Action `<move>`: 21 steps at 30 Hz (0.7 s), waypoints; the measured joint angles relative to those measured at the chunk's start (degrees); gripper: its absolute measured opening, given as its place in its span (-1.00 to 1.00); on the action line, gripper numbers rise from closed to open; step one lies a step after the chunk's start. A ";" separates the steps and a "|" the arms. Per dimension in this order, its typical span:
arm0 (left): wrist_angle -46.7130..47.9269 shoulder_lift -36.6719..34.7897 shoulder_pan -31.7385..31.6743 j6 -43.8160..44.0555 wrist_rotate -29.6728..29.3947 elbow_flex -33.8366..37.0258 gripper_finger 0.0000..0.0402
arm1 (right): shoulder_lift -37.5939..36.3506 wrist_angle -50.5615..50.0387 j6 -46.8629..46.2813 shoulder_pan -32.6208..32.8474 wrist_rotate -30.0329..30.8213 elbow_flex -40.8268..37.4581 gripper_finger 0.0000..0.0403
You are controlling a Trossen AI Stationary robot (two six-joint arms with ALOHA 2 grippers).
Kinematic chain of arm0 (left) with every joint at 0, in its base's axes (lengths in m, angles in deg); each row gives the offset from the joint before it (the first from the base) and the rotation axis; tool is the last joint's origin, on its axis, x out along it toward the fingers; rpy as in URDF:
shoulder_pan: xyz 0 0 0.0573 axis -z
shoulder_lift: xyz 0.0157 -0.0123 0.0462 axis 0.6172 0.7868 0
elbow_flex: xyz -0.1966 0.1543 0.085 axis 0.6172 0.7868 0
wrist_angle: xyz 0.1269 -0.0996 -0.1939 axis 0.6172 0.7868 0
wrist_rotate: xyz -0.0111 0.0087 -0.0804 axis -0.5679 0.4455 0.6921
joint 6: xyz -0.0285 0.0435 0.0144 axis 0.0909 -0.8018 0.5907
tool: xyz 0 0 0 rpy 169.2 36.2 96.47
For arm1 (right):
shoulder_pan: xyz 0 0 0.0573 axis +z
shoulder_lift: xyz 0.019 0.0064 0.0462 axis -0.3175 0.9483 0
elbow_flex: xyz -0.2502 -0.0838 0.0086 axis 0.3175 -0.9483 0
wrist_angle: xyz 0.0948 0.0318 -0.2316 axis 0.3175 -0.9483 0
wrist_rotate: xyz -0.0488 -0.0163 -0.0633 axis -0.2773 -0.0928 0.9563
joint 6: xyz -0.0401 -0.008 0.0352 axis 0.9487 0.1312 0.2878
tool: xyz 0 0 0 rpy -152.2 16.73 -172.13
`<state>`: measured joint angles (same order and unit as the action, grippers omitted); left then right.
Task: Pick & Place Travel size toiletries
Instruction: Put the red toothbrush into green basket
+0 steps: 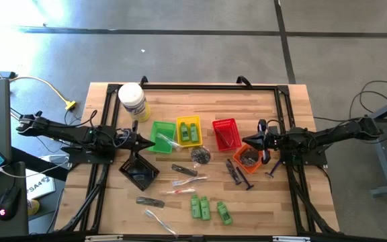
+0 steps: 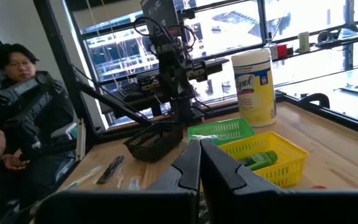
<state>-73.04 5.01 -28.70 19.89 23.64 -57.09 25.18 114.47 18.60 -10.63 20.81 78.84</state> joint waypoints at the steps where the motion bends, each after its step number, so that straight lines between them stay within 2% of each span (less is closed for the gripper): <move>1: -0.03 -1.18 0.00 -0.27 -0.07 0.00 -1.00 | -0.45 -0.03 0.02 0.00 -0.19 0.01 -0.99; 13: 12.03 -16.95 0.00 -1.02 0.01 0.00 -1.00 | -3.52 -2.05 1.18 -0.02 -0.69 0.01 -0.99; 21: 13.36 -18.60 0.00 -1.88 0.51 0.00 -1.00 | -3.50 -2.27 0.45 -0.02 -1.33 0.01 -0.99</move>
<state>-59.69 -13.59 -28.70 18.01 24.15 -57.09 21.68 112.20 19.04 -10.65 19.48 78.85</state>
